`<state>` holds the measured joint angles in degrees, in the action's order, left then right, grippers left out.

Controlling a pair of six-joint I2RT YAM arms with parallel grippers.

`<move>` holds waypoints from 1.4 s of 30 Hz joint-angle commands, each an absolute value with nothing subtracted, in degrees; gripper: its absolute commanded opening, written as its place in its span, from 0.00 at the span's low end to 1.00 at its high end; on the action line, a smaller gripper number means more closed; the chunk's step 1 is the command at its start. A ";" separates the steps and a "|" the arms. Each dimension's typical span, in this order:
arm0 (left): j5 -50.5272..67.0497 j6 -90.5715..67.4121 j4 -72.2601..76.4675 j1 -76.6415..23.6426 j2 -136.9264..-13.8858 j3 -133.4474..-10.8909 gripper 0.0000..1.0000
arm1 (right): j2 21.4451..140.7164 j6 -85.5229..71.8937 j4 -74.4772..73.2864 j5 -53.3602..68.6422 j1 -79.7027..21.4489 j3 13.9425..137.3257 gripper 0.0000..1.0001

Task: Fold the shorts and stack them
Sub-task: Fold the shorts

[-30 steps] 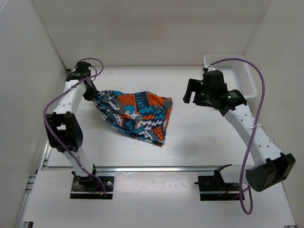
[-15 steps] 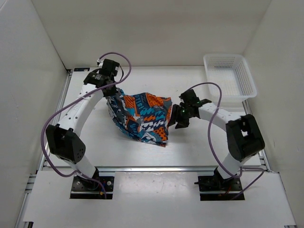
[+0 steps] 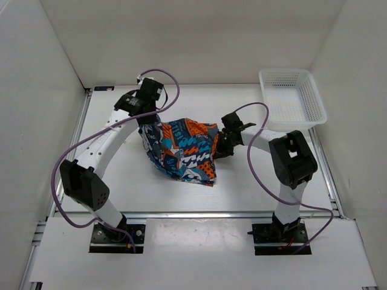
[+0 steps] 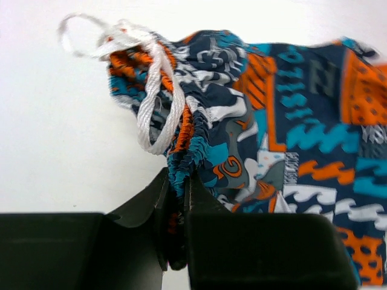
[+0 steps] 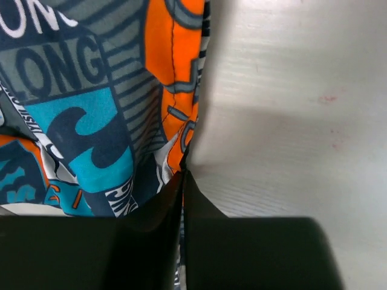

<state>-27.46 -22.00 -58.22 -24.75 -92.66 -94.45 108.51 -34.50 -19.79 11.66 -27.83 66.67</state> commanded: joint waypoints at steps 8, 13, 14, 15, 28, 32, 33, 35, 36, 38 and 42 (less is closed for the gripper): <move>-24.96 -17.67 -54.15 -41.65 -90.87 -96.24 0.10 | 112.49 -36.21 -19.16 8.00 -28.21 68.20 0.01; -24.26 -21.44 -52.21 -47.19 -92.99 -94.83 0.10 | 112.50 -36.73 -19.16 8.00 -28.21 68.20 0.01; -23.56 -22.23 -50.73 -48.94 -93.51 -93.96 0.10 | 112.50 -36.74 -19.16 8.00 -28.21 67.68 0.01; -23.55 -22.24 -50.02 -49.83 -93.52 -93.26 0.10 | 112.50 -36.74 -19.16 8.00 -28.21 67.68 0.01; -26.10 -29.00 -48.96 -52.21 -104.06 -94.56 0.10 | 112.50 -37.26 -18.63 8.53 -28.21 67.15 0.01; -23.12 -29.53 -50.71 -51.68 -106.00 -98.26 0.43 | 110.49 -37.27 -18.63 8.53 -28.21 66.01 0.04; -22.59 -29.53 -51.23 -51.16 -106.00 -98.78 0.85 | 109.87 -37.27 -19.15 7.66 -28.21 65.40 0.11; -21.11 -29.53 -52.46 -50.28 -103.72 -100.02 0.97 | 107.41 -36.74 -19.68 6.42 -28.21 64.43 0.39; -20.05 -29.53 -52.47 -49.58 -102.67 -100.89 1.00 | 106.53 -36.13 -20.21 5.11 -27.60 63.21 0.49; -17.16 -29.53 -53.61 -46.68 -99.15 -101.60 1.00 | 103.46 -35.51 -20.74 3.44 -26.99 61.79 0.66; -12.40 -29.53 -53.61 -40.88 -91.86 -98.54 0.97 | 96.69 -33.93 -24.25 -0.17 -26.98 58.28 0.73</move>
